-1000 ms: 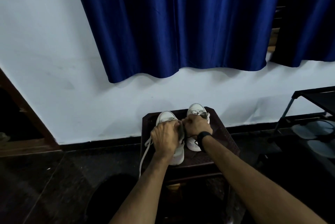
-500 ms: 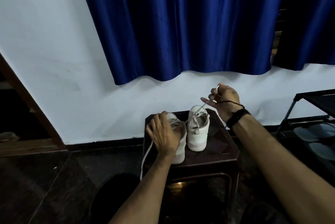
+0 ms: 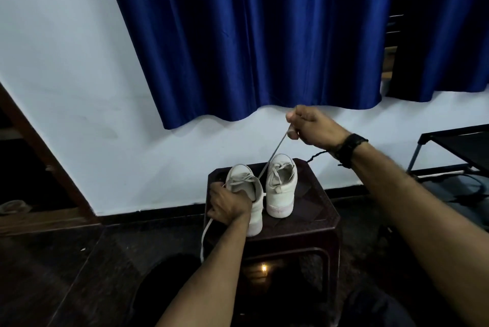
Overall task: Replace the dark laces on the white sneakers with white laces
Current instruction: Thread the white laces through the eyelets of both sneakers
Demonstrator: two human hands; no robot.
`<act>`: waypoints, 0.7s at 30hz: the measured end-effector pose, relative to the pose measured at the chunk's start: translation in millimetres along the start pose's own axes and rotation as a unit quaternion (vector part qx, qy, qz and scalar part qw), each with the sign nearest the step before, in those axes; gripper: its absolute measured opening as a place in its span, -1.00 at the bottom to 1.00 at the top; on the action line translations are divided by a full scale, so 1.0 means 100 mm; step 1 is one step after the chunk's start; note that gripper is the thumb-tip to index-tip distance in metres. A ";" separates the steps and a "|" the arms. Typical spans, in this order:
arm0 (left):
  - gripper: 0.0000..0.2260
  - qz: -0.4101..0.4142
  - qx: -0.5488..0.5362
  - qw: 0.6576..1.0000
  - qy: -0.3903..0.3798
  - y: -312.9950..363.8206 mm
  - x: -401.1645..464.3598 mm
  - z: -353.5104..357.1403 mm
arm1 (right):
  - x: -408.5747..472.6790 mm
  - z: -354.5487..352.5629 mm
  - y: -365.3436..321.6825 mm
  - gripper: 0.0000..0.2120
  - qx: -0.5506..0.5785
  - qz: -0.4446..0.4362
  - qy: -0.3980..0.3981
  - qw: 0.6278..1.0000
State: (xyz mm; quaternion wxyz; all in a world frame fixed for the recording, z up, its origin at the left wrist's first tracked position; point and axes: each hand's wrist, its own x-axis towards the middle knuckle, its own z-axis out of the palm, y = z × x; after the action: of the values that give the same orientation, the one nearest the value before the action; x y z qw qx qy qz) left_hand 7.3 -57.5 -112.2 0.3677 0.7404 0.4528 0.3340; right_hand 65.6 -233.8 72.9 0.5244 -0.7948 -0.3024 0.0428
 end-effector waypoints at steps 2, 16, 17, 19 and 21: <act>-0.72 0.000 0.006 1.000 0.005 0.02 -0.01 0.00 | 0.01 0.03 -0.03 -0.80 0.030 -0.005 0.002 1.000; -0.51 0.054 0.222 0.917 -0.328 0.72 0.79 -1.22 | 0.11 0.21 -0.52 -0.79 -0.311 0.008 -0.061 0.948; -0.64 0.065 0.227 0.911 -0.337 0.88 0.85 -1.38 | 0.15 0.23 -0.58 -0.77 -0.296 0.001 -0.045 0.954; -0.77 0.075 0.218 0.908 -0.350 1.19 0.94 -1.70 | 0.21 0.25 -0.74 -0.74 -0.226 -0.005 -0.015 0.974; -0.80 0.107 0.217 0.909 -0.340 1.45 0.99 -1.94 | 0.26 0.25 -0.88 -0.73 -0.162 -0.014 0.023 0.986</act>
State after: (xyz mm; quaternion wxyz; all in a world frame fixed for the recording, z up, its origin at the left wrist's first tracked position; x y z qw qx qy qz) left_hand -55.8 33.9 124.9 0.2916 0.9146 0.2802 -0.0072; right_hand 39.4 -176.5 143.9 0.3957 -0.8660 -0.3042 -0.0325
